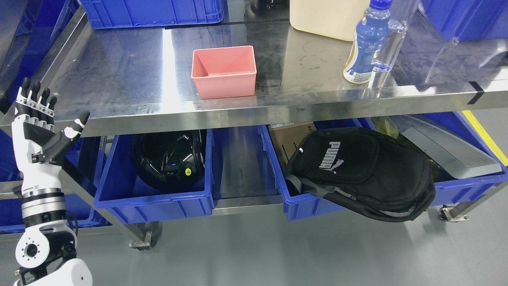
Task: Place storage box into left shelf container
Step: 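Raise the left hand and reach toward the pink box on the table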
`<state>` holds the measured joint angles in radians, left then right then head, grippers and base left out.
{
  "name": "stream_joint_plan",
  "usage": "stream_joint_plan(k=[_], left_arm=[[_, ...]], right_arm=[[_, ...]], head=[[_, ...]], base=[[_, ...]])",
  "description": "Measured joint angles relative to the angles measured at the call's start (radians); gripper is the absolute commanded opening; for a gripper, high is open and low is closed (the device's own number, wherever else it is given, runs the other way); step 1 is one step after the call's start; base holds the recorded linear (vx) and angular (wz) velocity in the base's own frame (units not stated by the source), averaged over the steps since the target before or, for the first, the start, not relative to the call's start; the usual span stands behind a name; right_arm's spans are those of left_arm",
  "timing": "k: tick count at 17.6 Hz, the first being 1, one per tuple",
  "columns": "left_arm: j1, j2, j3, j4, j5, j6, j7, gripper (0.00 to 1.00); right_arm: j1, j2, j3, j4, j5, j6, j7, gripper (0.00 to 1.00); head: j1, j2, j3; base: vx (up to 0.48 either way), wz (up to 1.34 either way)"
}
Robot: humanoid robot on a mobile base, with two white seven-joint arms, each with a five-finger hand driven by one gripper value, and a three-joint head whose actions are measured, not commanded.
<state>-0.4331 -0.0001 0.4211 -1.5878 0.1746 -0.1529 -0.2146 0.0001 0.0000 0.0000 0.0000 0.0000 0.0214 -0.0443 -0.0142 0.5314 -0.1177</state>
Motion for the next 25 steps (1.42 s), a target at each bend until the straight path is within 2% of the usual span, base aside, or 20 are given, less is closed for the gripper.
stream_joint_plan(k=[8,13,19,25], left_arm=[[-0.043,0.015,0.013,0.001,-0.003,0.036,-0.154,1.0],[-0.177,0.107,-0.003,0.014,-0.015,0.074,-0.218,0.99],[-0.412,0.238,-0.169,0.103,-0.169,0.087,-0.496,0.99],[-0.586,0.288,-0.416,0.243,-0.361,0.09,-0.609,0.99]], right_arm=[[0.0,0.0,0.0,0.0,0.0,0.0,0.0,1.0],[0.0,0.0,0.0,0.0,0.0,0.0,0.0,1.0],[0.0,0.0,0.0,0.0,0.0,0.0,0.0,1.0],[0.0,0.0,0.0,0.0,0.0,0.0,0.0,1.0]], head=[[0.0,0.0,0.0],[0.0,0.0,0.0],[0.0,0.0,0.0],[0.0,0.0,0.0]], base=[[0.0,0.0],[0.0,0.0],[0.0,0.0],[0.0,0.0]])
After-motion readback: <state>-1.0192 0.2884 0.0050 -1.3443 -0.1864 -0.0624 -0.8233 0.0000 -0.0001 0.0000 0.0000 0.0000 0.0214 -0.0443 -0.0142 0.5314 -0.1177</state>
